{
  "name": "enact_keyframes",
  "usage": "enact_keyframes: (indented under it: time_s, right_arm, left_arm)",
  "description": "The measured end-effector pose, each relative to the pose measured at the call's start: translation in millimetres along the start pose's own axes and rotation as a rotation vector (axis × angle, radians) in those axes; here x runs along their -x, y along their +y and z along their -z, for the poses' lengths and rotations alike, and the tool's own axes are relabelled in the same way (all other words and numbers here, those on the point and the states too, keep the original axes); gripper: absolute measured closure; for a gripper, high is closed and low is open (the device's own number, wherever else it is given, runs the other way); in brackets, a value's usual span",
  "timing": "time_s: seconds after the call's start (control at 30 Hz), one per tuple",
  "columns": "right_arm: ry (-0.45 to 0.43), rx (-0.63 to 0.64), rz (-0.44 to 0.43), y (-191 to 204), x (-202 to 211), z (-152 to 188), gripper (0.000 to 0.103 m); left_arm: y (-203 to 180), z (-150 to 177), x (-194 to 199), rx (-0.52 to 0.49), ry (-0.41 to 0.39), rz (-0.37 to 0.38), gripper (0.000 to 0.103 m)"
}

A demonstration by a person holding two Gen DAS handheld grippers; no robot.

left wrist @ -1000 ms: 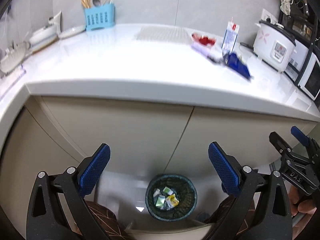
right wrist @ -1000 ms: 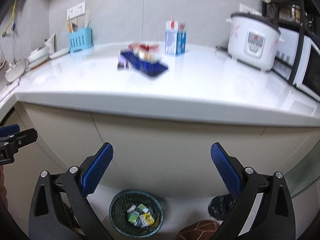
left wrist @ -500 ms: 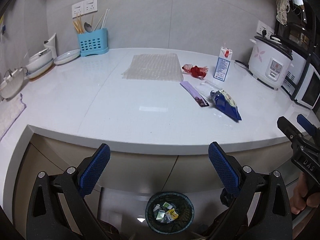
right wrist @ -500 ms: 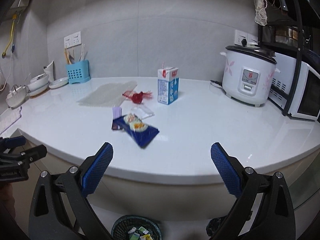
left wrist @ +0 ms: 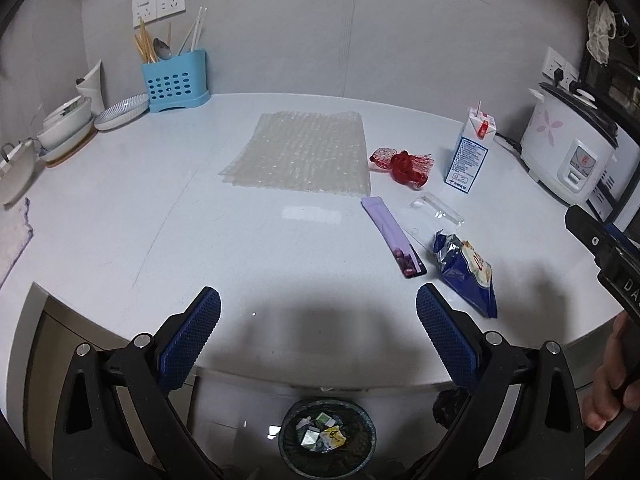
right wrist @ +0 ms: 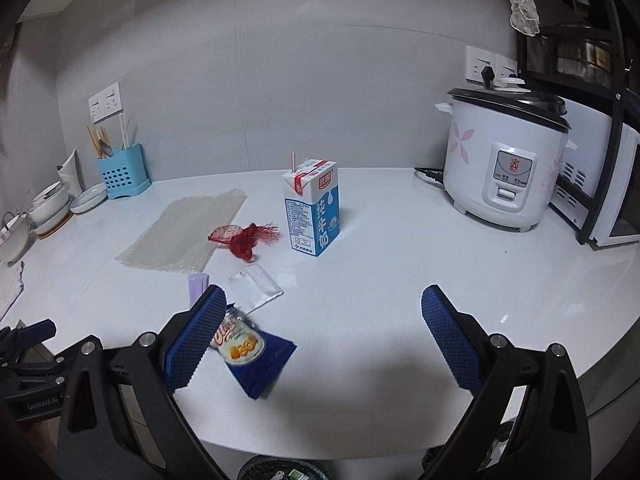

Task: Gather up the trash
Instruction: 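Move the left tool to the bubble wrap while the right tool approaches the milk carton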

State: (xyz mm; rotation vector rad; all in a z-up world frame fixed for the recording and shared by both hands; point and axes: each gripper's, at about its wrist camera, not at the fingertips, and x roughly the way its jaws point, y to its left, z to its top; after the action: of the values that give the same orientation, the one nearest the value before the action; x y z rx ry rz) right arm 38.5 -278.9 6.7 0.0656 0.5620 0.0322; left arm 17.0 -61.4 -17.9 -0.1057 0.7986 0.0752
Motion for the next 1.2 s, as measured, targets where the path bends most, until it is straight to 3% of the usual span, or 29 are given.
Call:
enact_keyframes:
  time_s: [0.3,0.63,1.03,1.2]
  right_arm:
    - [0.038,-0.016,0.059,-7.1,-50.6,-23.7,0.009]
    - [0.064,-0.019,0.090,-12.8,-86.6,-36.4,0.009]
    - [0.049,-0.009,0.105,2.9,-109.0,-58.3,0.011]
    - [0.038,-0.016,0.111,11.9,-115.9,-64.6,0.011]
  left_arm:
    - [-16.3,-34.7,-54.8,0.032,0.068,-0.030,0.007]
    - [-34.9,-49.3,-111.4,0.057,0.140,-0.029,0.008]
    - [-35.3,-64.5,-140.7,0.106,0.170,-0.041,0.011]
    - [-38.2,-66.6,-145.5,0.106,0.169,-0.082,0.016]
